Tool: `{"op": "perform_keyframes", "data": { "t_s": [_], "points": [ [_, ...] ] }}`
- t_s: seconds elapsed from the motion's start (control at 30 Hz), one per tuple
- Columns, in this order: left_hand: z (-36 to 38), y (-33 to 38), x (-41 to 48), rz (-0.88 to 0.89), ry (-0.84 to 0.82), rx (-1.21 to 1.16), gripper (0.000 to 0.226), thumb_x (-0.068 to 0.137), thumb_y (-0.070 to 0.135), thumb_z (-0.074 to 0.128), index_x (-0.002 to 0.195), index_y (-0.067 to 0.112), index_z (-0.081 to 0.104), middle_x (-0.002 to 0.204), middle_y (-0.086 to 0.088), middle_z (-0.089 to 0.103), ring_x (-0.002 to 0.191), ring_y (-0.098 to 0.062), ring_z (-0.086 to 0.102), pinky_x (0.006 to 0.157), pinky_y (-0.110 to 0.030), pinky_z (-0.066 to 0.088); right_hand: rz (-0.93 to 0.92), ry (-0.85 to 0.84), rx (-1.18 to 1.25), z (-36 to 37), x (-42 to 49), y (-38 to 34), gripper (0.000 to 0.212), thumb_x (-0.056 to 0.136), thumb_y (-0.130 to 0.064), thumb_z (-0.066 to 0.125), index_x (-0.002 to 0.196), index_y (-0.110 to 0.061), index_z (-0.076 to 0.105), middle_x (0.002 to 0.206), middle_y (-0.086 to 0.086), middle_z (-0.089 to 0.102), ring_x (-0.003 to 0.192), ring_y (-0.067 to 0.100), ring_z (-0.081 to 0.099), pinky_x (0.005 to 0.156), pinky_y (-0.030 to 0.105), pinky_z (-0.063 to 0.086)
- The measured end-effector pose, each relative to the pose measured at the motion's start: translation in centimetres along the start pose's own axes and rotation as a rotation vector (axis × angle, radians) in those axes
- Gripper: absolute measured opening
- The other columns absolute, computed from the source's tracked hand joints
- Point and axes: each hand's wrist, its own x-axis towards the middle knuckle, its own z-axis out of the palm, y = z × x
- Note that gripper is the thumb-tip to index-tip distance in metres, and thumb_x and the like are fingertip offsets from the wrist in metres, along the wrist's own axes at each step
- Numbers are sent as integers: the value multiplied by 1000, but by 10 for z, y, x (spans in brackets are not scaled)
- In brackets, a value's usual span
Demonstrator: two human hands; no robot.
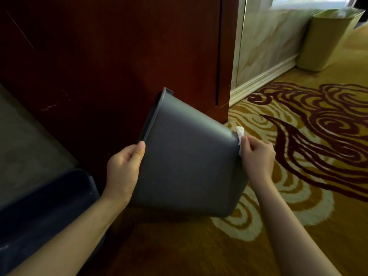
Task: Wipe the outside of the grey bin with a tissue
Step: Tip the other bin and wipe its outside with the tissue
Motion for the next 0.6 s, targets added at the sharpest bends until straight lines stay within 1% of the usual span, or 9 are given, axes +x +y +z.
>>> {"op": "perform_keyframes", "data": {
  "t_s": [0.1, 0.17, 0.27, 0.33, 0.4, 0.43, 0.5, 0.53, 0.6],
  "points": [
    [2, -16, -11, -25, -34, -65, 46, 86, 54, 41, 87, 13, 63, 94, -28, 61, 90, -44, 58, 84, -63, 46, -92, -37, 29, -2, 2, -20, 27, 93, -24, 53, 113, -12, 67, 113, 1, 68, 113, 18, 49, 88, 26, 32],
    [2, -35, -25, -79, -76, -116, 38, 86, 51, 42, 87, 20, 63, 96, -19, 65, 93, -33, 62, 90, -62, 45, -143, -115, 17, -1, -7, -25, 26, 93, -22, 54, 114, -14, 66, 115, 0, 67, 108, 11, 47, 89, 25, 32],
    [-8, -51, -34, -167, -176, -155, 38, 83, 52, 43, 105, 28, 64, 110, -2, 69, 109, -21, 61, 98, -48, 47, -246, -110, -8, 0, -27, -23, 26, 91, -20, 56, 114, -13, 66, 113, -2, 69, 102, 3, 42, 87, 21, 33],
    [-14, -43, -31, -210, -243, -225, 44, 80, 58, 42, 108, 33, 64, 114, 2, 70, 112, -18, 61, 98, -42, 47, -300, -91, -33, 1, -42, -24, 26, 89, -20, 58, 112, -13, 67, 112, -3, 69, 101, 2, 42, 85, 16, 33],
    [-19, -23, -20, -233, -286, -276, 53, 73, 73, 36, 105, 42, 65, 111, 9, 71, 105, -10, 65, 91, -41, 48, -338, -103, -69, 3, -56, -24, 26, 89, -20, 59, 113, -14, 68, 113, -5, 69, 102, 3, 43, 84, 9, 30],
    [-21, -11, -11, -268, -267, -287, 58, 68, 78, 35, 105, 44, 65, 109, 10, 72, 102, -11, 66, 89, -41, 48, -348, -108, -82, 3, -63, -24, 26, 89, -20, 60, 113, -14, 68, 114, -5, 68, 103, 4, 44, 85, 9, 29],
    [-24, 14, 10, -387, -219, -290, 68, 63, 78, 42, 114, 36, 62, 109, 0, 72, 101, -20, 67, 85, -44, 51, -349, -112, -77, 1, -72, -24, 26, 88, -18, 61, 112, -13, 69, 114, -4, 69, 104, 9, 49, 87, 13, 33],
    [-25, 26, 20, -447, -219, -267, 65, 67, 73, 47, 113, 30, 61, 103, -4, 74, 96, -22, 69, 78, -42, 54, -345, -117, -68, -2, -75, -23, 25, 87, -17, 62, 111, -12, 70, 113, -3, 69, 104, 11, 51, 87, 14, 34],
    [-26, 39, 27, -498, -243, -225, 41, 81, 54, 53, 103, 21, 64, 82, -6, 77, 75, -21, 73, 60, -35, 55, -320, -116, -41, -10, -80, -22, 24, 86, -15, 64, 108, -11, 70, 110, -2, 70, 98, 11, 52, 83, 9, 34]
  ]
}}
